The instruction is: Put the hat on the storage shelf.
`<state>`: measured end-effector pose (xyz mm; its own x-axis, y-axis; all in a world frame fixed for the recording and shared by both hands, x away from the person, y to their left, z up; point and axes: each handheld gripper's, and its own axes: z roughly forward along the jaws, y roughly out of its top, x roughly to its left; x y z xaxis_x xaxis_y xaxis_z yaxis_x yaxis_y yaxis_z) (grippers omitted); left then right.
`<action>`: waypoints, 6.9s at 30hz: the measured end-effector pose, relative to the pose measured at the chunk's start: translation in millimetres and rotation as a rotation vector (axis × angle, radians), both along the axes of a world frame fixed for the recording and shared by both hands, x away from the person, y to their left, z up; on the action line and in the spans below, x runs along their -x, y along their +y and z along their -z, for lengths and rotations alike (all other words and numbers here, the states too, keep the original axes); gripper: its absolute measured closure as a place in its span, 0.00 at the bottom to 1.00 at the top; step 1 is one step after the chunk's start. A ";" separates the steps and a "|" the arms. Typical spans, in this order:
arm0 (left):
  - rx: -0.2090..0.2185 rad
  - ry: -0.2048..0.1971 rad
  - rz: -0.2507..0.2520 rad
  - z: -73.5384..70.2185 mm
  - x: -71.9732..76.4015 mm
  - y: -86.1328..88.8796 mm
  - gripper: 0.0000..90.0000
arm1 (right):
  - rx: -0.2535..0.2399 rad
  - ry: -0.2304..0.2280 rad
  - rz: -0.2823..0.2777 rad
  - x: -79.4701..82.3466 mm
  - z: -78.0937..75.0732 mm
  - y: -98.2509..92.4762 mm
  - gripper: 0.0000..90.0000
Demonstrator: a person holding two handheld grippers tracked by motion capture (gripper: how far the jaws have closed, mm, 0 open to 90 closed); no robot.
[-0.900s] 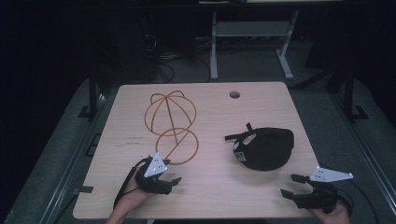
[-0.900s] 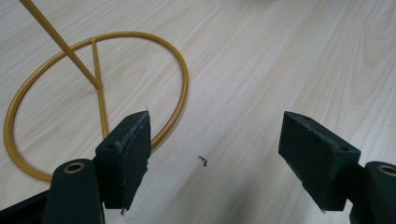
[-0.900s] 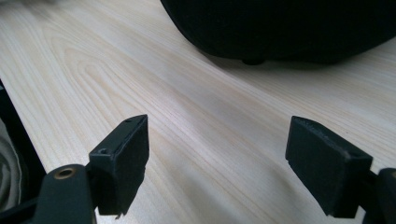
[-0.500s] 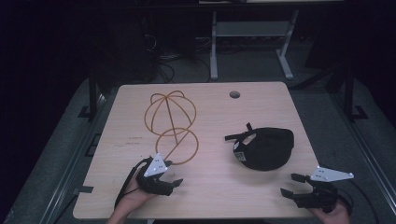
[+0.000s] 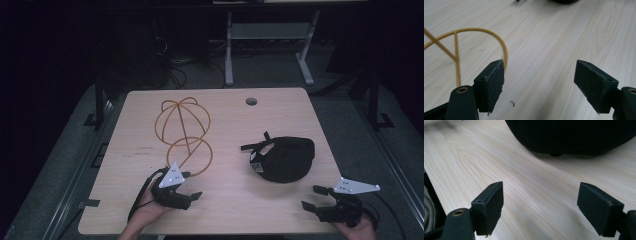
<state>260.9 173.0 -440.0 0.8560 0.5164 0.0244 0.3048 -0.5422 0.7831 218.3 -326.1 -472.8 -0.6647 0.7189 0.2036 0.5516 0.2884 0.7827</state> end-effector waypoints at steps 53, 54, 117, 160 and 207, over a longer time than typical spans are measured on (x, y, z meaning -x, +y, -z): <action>-0.043 0.020 0.381 -42.7 -73.0 -163.8 0.38 | -0.039 -0.031 -0.047 4.1 -5.2 4.5 0.23; -0.051 0.019 0.381 -41.2 -73.9 -164.6 0.39 | -0.038 -0.031 -0.048 4.1 -5.0 4.7 0.23; -0.090 0.056 0.501 -62.4 -59.9 -189.7 0.90 | -0.050 -0.078 -0.056 0.5 -11.9 20.8 0.31; 0.048 0.070 0.722 -134.8 -25.5 -202.3 0.91 | -0.155 -0.312 -0.087 -9.9 -52.9 44.0 0.58; 0.131 -0.032 0.378 -128.1 -21.4 -97.5 0.43 | -0.168 -0.276 -0.054 -22.2 -102.1 31.5 0.98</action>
<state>282.3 75.5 -311.9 0.9861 0.1658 0.0086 0.0776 -0.5060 0.8590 240.5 -294.7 -370.7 -0.7473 0.6530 0.1230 0.2990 0.1653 0.9398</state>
